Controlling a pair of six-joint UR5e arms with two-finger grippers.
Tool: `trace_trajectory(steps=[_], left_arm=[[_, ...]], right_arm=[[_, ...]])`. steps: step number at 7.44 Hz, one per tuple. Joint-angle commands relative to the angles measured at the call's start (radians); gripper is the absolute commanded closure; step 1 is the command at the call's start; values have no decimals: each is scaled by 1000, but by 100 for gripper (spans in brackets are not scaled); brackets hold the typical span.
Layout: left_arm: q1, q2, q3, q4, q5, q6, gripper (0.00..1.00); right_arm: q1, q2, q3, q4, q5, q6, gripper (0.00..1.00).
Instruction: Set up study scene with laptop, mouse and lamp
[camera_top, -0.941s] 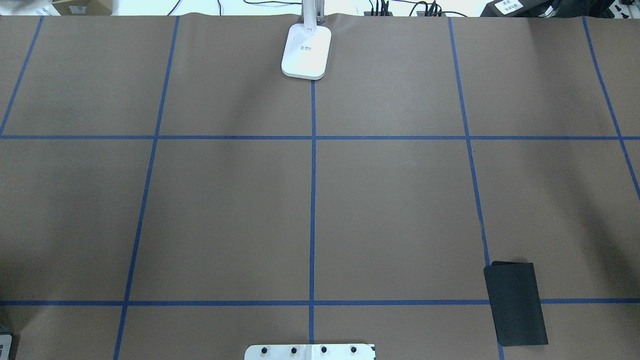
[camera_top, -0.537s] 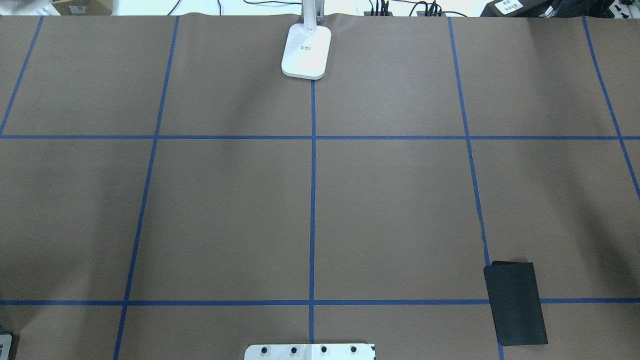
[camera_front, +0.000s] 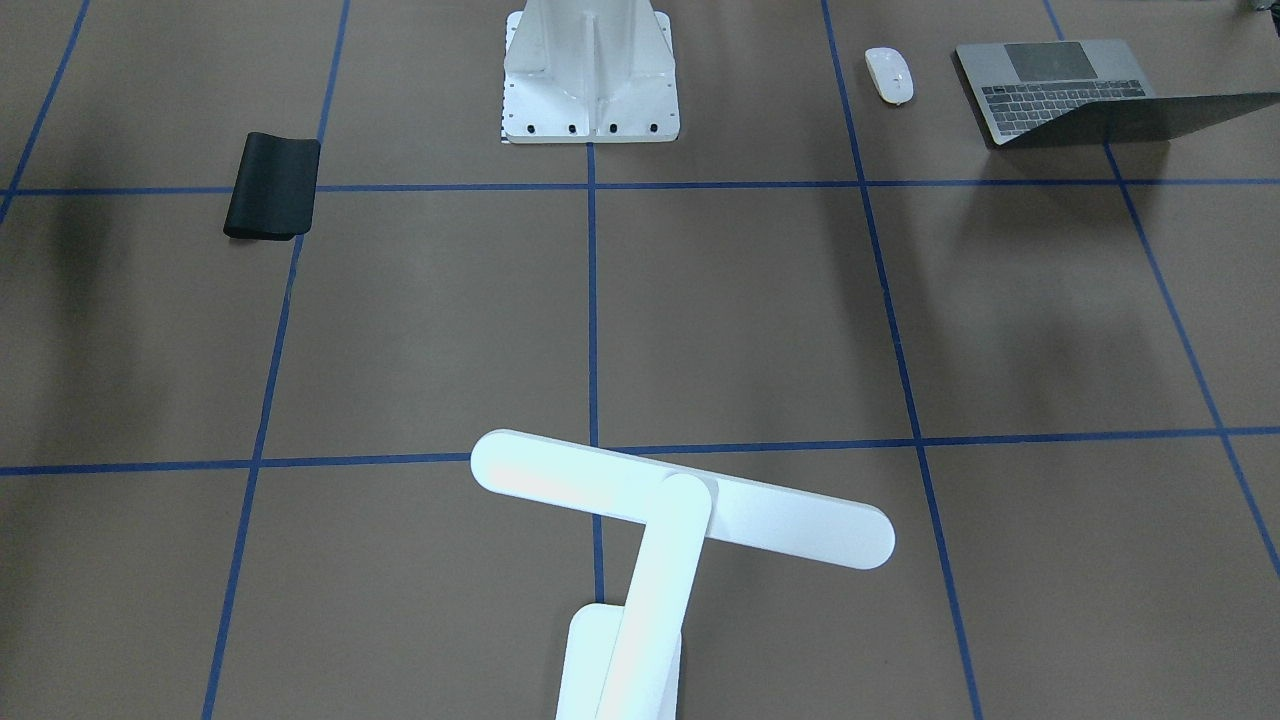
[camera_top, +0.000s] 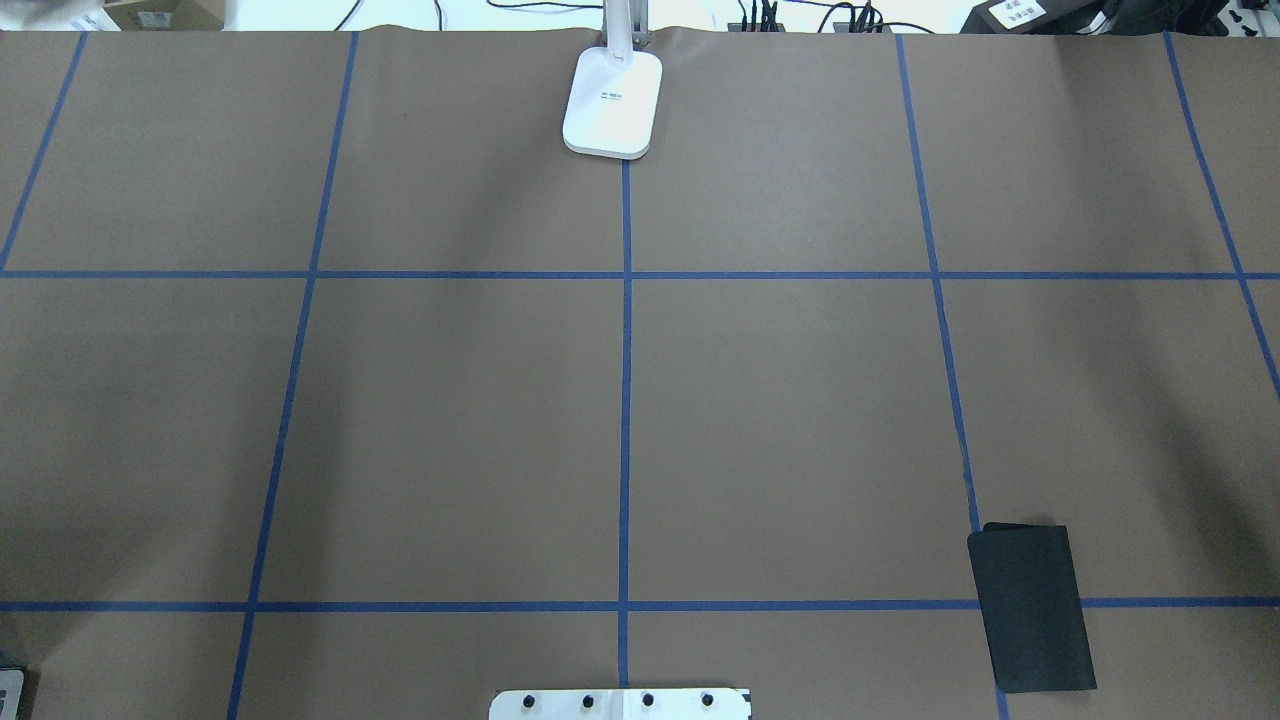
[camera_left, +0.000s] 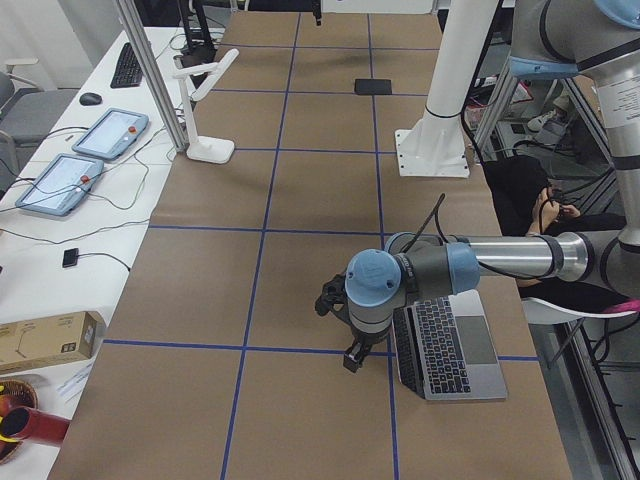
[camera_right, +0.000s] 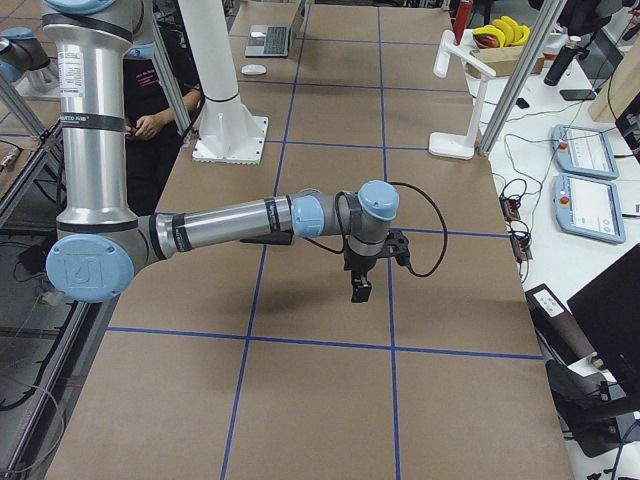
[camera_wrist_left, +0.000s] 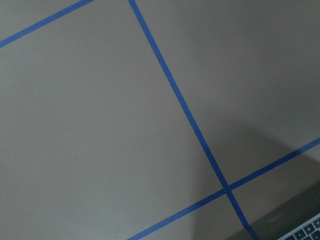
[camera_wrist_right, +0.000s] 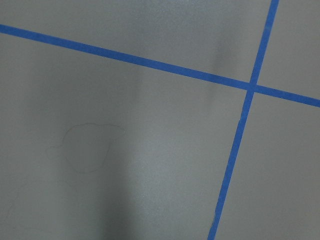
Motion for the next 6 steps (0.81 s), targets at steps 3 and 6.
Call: trace_trajectory(steps=[3,6], left_arm=[[133,6,-18,103,-17,111,0],[152,5,-81,245,-28,169,0]], right_arm=[[-9,0,1,18,1,4,0],[-12,0,-1,18,1,4,0]])
